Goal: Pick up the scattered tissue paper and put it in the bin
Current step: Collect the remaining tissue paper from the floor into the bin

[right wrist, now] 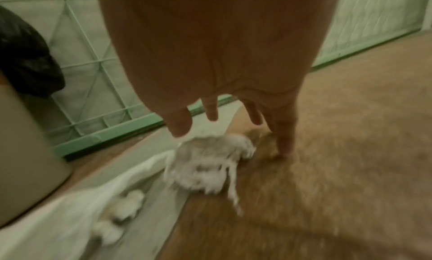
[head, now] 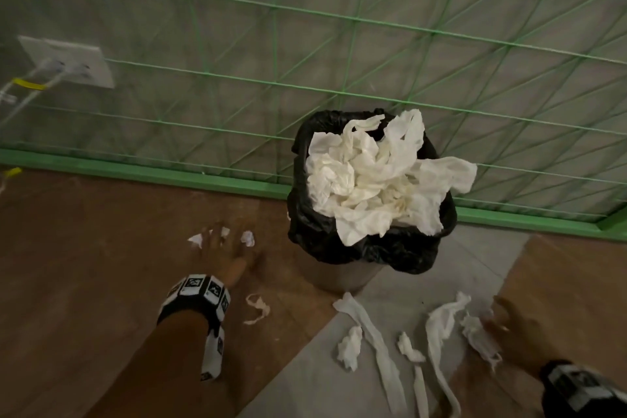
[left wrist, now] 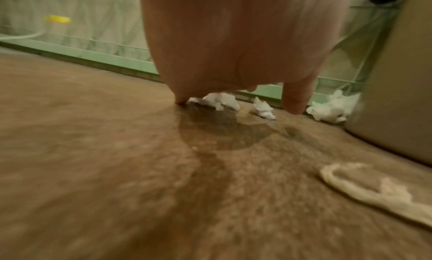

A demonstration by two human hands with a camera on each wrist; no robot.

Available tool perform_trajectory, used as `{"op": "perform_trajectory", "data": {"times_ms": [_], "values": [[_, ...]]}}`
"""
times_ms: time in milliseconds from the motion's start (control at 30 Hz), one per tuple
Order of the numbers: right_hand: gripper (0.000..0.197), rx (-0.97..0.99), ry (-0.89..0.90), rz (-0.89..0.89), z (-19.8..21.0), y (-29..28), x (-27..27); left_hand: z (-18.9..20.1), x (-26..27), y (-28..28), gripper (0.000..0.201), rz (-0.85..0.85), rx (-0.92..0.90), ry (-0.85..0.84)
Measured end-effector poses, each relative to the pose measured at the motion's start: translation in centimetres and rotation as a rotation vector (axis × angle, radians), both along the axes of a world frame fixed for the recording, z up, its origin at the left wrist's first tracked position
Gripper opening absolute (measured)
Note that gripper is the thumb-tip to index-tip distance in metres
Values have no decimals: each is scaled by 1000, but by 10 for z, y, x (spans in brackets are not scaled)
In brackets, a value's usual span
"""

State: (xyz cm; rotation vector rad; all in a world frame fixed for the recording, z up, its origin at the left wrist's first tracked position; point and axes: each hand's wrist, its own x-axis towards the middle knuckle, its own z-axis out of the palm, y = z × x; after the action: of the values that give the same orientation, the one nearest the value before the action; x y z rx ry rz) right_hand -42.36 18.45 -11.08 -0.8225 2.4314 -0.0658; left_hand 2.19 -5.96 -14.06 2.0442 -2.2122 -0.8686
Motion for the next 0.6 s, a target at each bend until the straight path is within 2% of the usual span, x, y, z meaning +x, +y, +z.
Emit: {"op": "perform_trajectory", "data": {"times_ms": [100, 167, 200, 233, 300, 333, 400, 433, 467, 533, 600], "values": [[61, -76, -42, 20, -2, -12, 30, 2, -20, -8, 72, -126, -44, 29], [60, -84, -63, 120, -1, -15, 50, 19, -44, -6, 77, -210, -27, -2], [59, -77, -68, 189, 0, -16, 59, 36, -58, 0, 87, -268, 5, -64], [62, -42, -66, 253, 4, -18, 69, 51, -71, 9, 88, -307, 60, -173], [79, -16, -52, 388, 7, -17, 85, 85, -92, 20, 60, -312, 132, -334], [89, -21, -43, 446, 5, -15, 88, 97, -98, 22, 57, -328, 178, -369], [98, 22, -26, 548, 4, -9, 91, 88, -102, 16, 50, -324, 179, -423], [93, 49, -22, 596, 6, -7, 93, 62, -97, 8, 46, -274, 163, -408], [82, 59, -16, 634, 9, -7, 94, 62, -91, 13, 45, -234, 164, -379], [58, 55, -2, 670, 11, -9, 95, 56, -82, 18, 51, -268, 137, -367], [40, 41, 1, 647, 11, -15, 94, 36, -73, 17, 55, -218, 139, -330]]}}
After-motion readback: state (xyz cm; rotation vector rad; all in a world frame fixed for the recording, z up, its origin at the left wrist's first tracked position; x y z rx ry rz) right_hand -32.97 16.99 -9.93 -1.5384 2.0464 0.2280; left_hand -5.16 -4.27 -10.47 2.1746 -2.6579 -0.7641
